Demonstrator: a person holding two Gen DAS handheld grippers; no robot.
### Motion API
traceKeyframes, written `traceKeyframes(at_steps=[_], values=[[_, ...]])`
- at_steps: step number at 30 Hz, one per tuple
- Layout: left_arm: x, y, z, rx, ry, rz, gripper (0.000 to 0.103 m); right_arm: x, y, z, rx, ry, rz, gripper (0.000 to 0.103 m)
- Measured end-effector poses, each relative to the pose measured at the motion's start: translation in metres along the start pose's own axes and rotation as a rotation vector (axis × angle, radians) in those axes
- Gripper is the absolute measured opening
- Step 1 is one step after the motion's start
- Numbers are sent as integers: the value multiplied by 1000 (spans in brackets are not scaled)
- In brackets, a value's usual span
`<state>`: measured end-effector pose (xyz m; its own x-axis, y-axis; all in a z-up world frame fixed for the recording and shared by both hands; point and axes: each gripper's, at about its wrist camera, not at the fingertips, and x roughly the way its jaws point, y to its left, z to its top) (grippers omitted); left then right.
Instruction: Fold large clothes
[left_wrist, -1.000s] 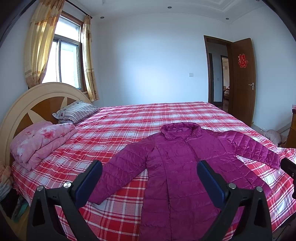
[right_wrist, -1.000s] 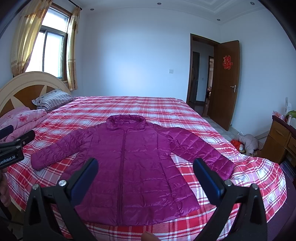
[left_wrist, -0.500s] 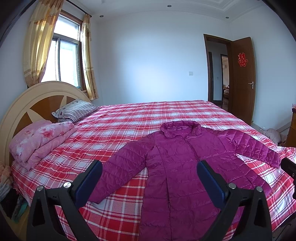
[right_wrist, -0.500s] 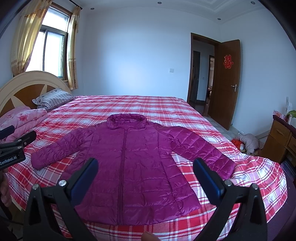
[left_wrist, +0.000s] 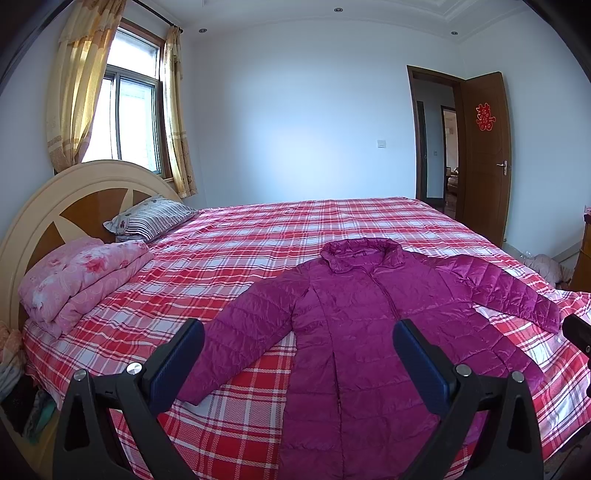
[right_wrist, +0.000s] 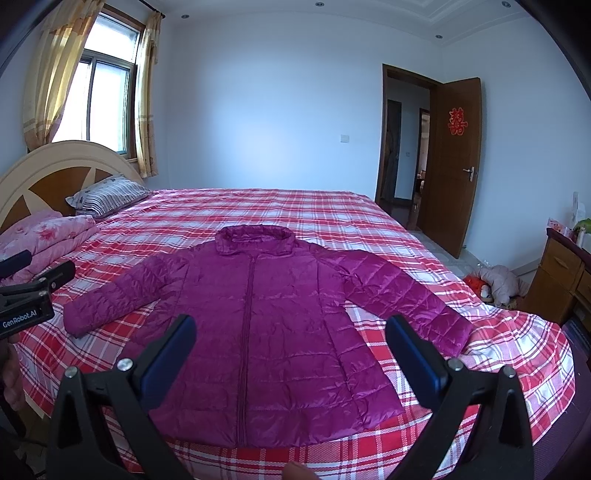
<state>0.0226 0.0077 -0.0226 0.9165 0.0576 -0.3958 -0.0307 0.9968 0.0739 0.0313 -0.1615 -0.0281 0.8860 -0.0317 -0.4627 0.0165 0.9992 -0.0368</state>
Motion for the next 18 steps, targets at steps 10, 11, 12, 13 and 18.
traceKeyframes(at_steps=[10, 11, 12, 13, 18], values=[[7, -1, -3, 7, 14, -1, 102, 9, -1, -1, -6, 22, -8, 103], [10, -2, -4, 11, 17, -3, 102, 12, -2, -3, -10, 26, -15, 103], [13, -3, -6, 19, 22, 0, 102, 16, -3, -4, -12, 34, -20, 103], [15, -4, -7, 22, 27, 6, 102, 20, -4, -6, -12, 38, -25, 103], [31, -5, -13, 30, 43, 18, 102, 42, -21, -15, 0, 76, -66, 103]])
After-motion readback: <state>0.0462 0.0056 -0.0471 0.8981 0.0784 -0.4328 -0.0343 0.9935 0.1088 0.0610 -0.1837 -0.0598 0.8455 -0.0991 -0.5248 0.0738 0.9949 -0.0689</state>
